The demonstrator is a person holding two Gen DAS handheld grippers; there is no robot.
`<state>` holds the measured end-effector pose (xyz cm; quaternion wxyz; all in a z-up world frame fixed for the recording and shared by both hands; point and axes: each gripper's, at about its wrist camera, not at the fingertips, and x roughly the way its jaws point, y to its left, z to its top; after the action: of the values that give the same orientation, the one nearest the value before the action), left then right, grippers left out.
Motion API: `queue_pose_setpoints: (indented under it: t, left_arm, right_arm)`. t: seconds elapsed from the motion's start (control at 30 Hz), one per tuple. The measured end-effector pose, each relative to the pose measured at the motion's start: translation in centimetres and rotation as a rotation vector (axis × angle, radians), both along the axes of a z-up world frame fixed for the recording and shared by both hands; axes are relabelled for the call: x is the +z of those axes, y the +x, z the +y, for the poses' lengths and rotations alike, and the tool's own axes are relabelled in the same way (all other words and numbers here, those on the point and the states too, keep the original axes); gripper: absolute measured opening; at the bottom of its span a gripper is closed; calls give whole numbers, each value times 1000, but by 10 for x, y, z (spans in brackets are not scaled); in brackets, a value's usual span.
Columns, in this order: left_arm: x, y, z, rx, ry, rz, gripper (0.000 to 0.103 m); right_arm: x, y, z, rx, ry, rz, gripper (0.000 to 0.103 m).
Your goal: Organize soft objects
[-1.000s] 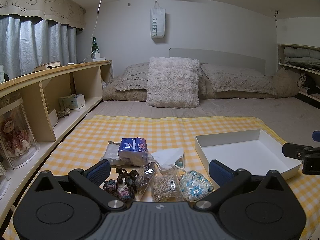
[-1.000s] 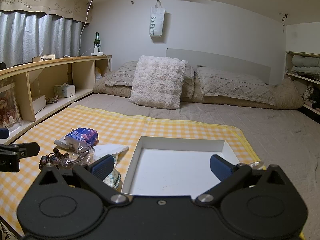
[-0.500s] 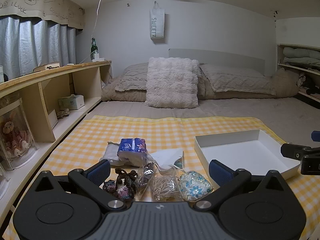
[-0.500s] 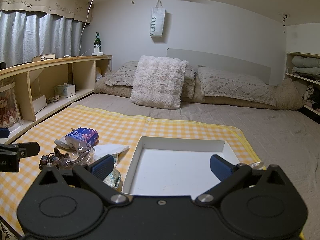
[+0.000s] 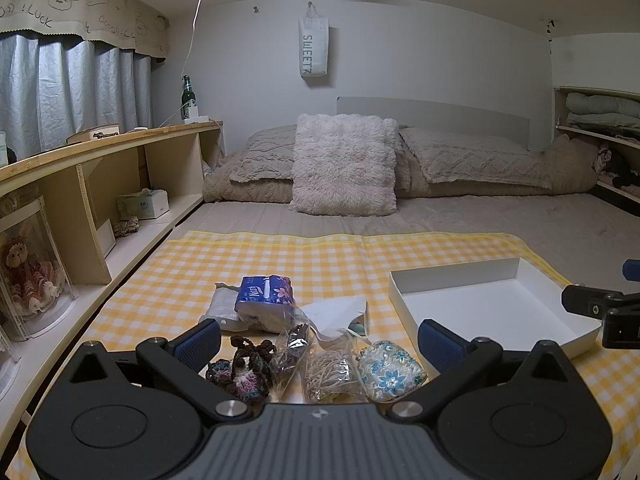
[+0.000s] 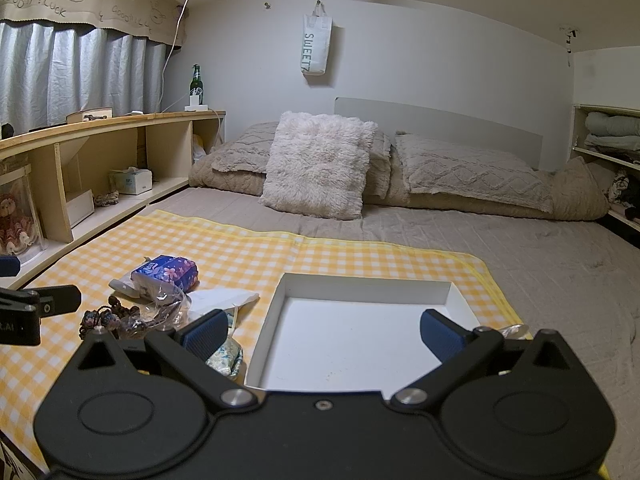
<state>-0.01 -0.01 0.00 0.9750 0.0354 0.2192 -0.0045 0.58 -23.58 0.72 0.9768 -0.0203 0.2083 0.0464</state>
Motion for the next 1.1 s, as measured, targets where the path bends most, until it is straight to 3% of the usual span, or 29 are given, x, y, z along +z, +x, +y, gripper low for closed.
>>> queue_pose_setpoints:
  t: [1.1]
  left_arm:
    - [-1, 0, -2, 10, 22, -9, 103]
  right_arm:
    - [0, -1, 1, 5, -6, -12, 103]
